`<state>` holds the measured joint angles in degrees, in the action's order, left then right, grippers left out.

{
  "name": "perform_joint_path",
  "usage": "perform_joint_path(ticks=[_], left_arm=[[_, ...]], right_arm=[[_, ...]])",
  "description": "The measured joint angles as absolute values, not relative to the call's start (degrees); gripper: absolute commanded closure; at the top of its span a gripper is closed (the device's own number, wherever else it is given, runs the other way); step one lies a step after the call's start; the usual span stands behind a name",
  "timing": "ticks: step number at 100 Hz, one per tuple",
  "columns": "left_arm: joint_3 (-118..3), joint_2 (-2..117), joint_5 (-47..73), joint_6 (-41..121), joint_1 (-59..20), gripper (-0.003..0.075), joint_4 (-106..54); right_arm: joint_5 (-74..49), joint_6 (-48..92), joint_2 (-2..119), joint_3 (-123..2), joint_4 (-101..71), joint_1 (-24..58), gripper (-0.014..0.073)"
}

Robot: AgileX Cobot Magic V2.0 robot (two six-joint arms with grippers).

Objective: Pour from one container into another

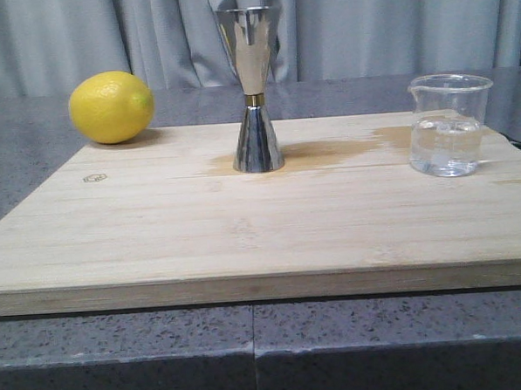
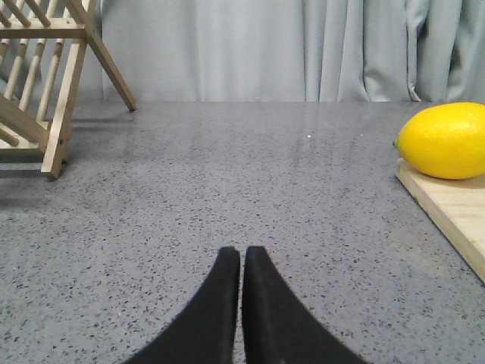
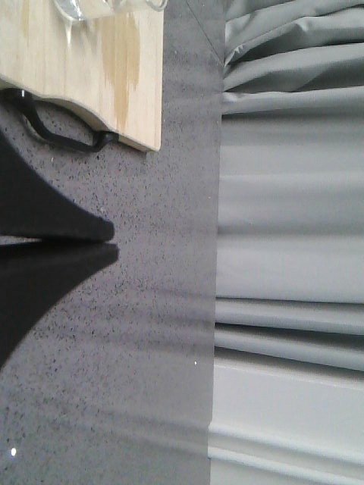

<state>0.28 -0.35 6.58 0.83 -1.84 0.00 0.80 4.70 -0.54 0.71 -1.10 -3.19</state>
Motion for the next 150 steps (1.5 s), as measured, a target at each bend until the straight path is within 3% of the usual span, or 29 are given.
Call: perform_joint_path(ticks=[99, 131, 150], left_arm=[[0.3, -0.4, 6.3, 0.8, -1.8, 0.0739, 3.2], [0.3, -0.4, 0.0, 0.8, -1.8, 0.0739, -0.5], [-2.1, -0.4, 0.7, 0.8, -1.8, 0.0739, -3.3]], right_arm=[[0.8, 4.7, -0.5, 0.7, -1.1, -3.2, 0.0640], [0.8, 4.7, -0.5, 0.7, -5.1, -3.2, 0.0640], [-6.4, 4.7, -0.5, -3.9, -5.8, -3.2, 0.0640]])
